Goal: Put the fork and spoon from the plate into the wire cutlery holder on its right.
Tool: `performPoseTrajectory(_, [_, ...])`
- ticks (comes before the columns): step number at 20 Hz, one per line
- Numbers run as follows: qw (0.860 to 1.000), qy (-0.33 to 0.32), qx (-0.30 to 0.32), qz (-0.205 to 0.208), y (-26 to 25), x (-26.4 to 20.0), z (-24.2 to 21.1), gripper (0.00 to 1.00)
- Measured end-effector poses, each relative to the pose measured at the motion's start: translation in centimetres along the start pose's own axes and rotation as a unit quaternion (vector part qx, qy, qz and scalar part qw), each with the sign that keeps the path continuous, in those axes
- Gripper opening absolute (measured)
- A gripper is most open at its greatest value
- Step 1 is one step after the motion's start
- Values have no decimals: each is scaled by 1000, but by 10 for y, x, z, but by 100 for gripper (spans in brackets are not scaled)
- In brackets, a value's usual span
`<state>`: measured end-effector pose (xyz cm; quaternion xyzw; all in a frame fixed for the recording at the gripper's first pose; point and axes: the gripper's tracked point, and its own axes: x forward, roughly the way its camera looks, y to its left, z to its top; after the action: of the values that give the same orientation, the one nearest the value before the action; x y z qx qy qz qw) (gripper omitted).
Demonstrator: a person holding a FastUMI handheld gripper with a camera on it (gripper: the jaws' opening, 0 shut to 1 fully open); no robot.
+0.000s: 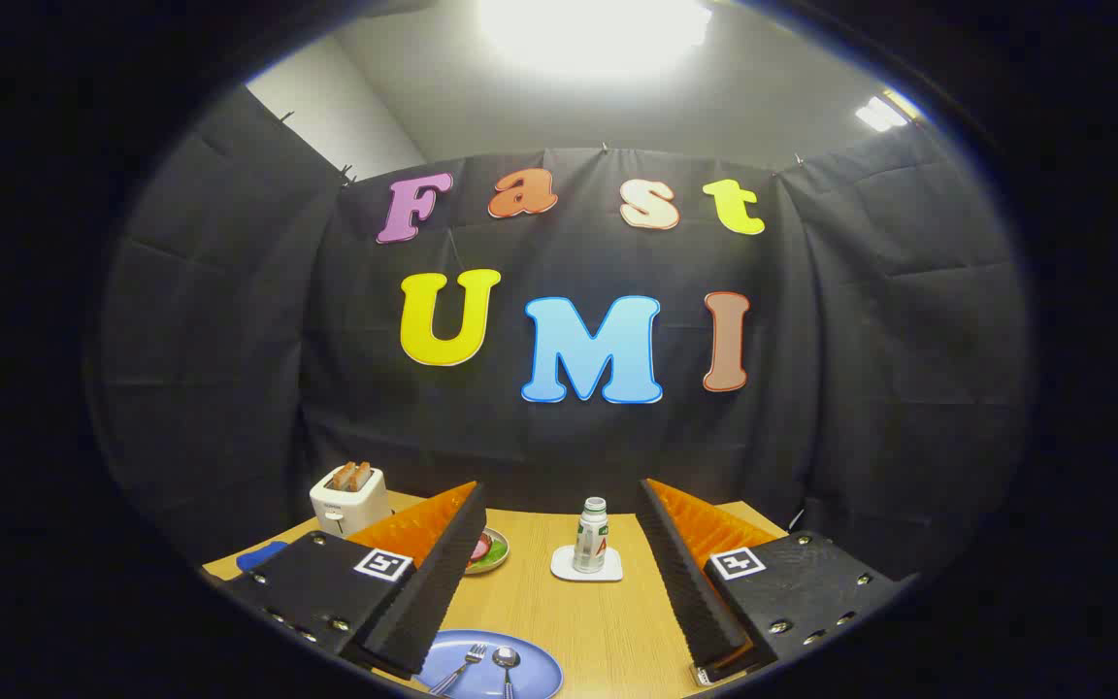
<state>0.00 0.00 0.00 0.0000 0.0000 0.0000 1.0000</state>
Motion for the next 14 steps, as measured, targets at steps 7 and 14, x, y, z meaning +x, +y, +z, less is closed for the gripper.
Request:
performPoseTrajectory(7, [1000, 1, 5, 10, -7, -7, -3, 96])
performPoseTrajectory(14, [999, 24, -9, 29, -2, -7, -20, 96])
